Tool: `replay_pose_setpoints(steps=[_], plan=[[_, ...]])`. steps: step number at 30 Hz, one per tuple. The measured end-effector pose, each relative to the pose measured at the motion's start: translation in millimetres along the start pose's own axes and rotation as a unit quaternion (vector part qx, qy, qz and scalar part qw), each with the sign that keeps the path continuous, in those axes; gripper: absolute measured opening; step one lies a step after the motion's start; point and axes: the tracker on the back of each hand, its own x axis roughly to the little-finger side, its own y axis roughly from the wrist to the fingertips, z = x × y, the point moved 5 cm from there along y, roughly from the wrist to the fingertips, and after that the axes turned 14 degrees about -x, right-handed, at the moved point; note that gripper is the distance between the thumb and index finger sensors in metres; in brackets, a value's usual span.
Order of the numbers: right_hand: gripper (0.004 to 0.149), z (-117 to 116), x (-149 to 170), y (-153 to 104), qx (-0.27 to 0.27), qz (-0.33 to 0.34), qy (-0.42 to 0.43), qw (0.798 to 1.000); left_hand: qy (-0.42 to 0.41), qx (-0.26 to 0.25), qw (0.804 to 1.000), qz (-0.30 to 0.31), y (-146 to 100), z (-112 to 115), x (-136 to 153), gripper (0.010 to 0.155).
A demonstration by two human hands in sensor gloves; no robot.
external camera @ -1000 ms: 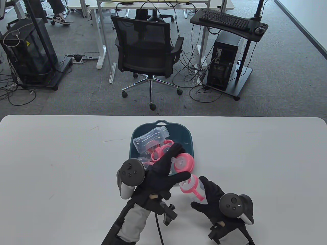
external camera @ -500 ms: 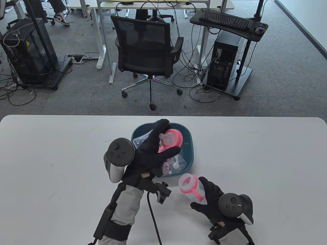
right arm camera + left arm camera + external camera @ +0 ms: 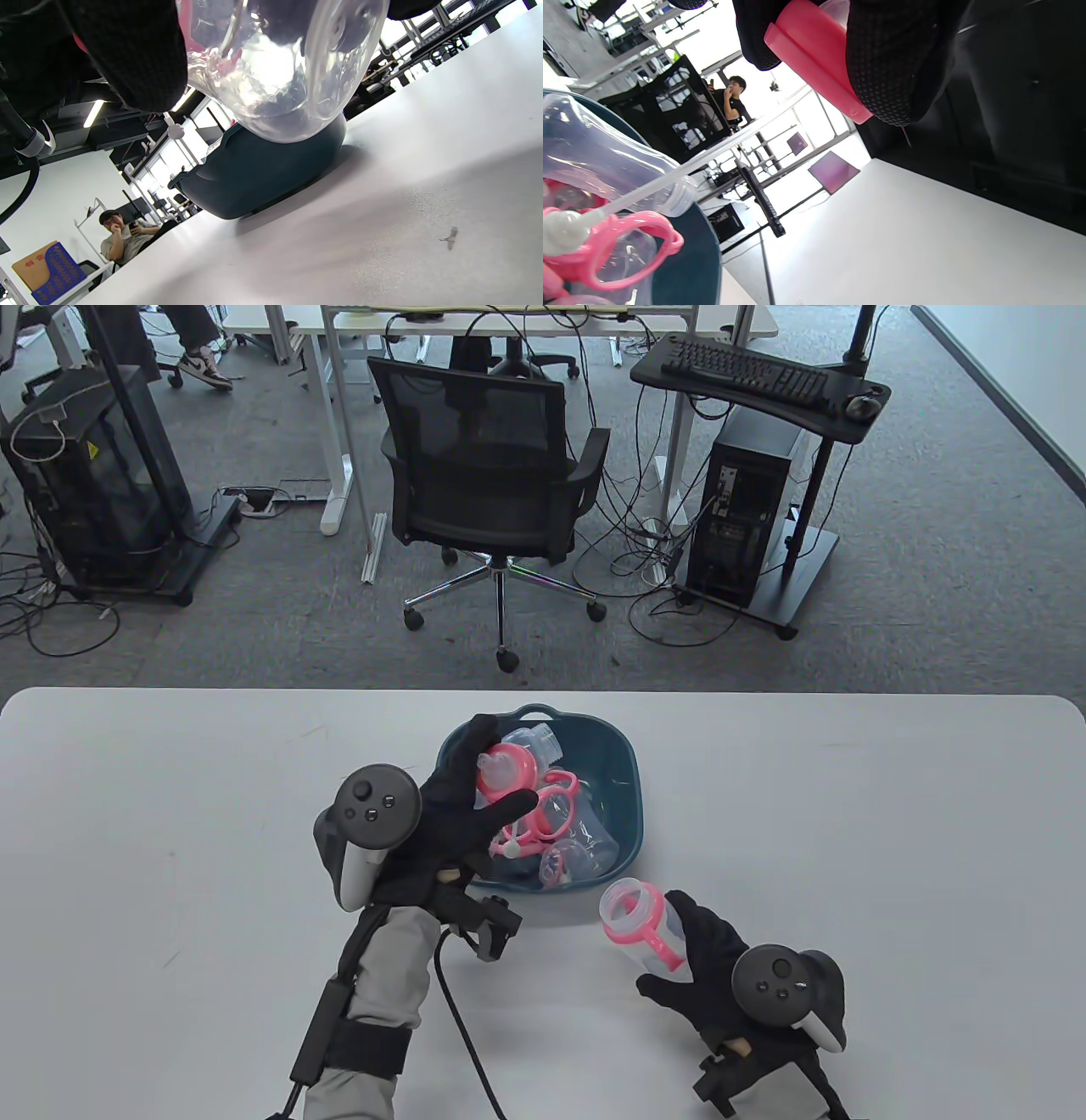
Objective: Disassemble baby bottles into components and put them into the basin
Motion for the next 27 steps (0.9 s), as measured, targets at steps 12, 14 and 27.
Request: replay_pose_setpoints(steps=[12, 14, 27], plan=[[0.093, 1.3, 1.1, -0.2, 0.001, 0.001, 0.004, 1.0, 0.066, 0.029, 0.997, -0.037, 2.7, 22.6, 41.4, 0.083], [0.093, 1.5, 1.3, -0.3, 0.001, 0.001, 0.004, 1.0, 0.077, 0.036, 0.996, -0.04, 2.3, 26.0, 45.4, 0.083], [0.093, 1.8, 2.7, -0.3, 0.0, -0.001, 0.006, 1.0, 0.167, 0.065, 0.982, -0.06, -2.7, 55.8, 88.3, 0.084]])
